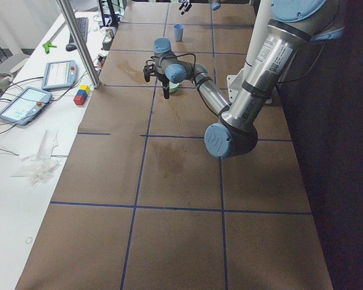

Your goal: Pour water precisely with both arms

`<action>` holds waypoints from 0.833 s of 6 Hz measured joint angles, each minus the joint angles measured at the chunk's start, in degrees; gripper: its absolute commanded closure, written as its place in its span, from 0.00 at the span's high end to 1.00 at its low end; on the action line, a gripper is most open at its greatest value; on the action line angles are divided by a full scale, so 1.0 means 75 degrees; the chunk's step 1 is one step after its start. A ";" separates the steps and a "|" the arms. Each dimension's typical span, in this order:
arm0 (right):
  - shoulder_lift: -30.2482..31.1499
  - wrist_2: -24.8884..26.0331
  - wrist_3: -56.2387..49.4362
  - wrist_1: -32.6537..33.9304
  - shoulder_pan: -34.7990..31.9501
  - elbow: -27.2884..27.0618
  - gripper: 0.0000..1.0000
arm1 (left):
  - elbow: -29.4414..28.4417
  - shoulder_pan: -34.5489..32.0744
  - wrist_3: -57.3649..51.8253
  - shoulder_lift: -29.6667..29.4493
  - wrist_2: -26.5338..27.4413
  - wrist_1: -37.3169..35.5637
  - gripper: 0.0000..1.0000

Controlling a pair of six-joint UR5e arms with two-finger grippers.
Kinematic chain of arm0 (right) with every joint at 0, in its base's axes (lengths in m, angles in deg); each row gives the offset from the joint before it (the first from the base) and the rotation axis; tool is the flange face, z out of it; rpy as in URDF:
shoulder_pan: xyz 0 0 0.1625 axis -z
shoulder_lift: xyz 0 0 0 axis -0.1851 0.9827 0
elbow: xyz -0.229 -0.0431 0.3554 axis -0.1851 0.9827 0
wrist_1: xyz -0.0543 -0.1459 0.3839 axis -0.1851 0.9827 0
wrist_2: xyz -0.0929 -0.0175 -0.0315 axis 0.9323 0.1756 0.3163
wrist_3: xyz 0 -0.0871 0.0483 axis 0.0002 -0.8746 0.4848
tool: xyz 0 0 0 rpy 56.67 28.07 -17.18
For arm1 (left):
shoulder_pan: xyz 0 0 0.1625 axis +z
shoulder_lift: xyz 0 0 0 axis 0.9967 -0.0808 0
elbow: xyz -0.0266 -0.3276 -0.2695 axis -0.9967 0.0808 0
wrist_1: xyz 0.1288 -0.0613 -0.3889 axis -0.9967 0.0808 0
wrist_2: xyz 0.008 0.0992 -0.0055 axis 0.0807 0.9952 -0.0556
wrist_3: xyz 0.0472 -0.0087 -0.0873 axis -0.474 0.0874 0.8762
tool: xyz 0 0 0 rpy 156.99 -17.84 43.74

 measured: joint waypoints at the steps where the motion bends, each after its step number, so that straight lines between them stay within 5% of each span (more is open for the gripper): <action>1: -0.0394 -0.1159 -0.0772 0.1224 -0.0981 -0.0040 1.00 | -0.0056 0.0269 0.0301 -0.0190 0.0258 0.0003 1.00; 3: -0.0978 -0.2280 -0.2026 0.4023 -0.1800 -0.0585 1.00 | -0.0153 0.0629 0.0770 -0.0513 0.0613 0.0005 1.00; 5: -0.1069 -0.2440 -0.3750 0.7954 -0.1919 -0.2164 1.00 | -0.0325 0.0890 0.1033 -0.0753 0.0994 0.0056 1.00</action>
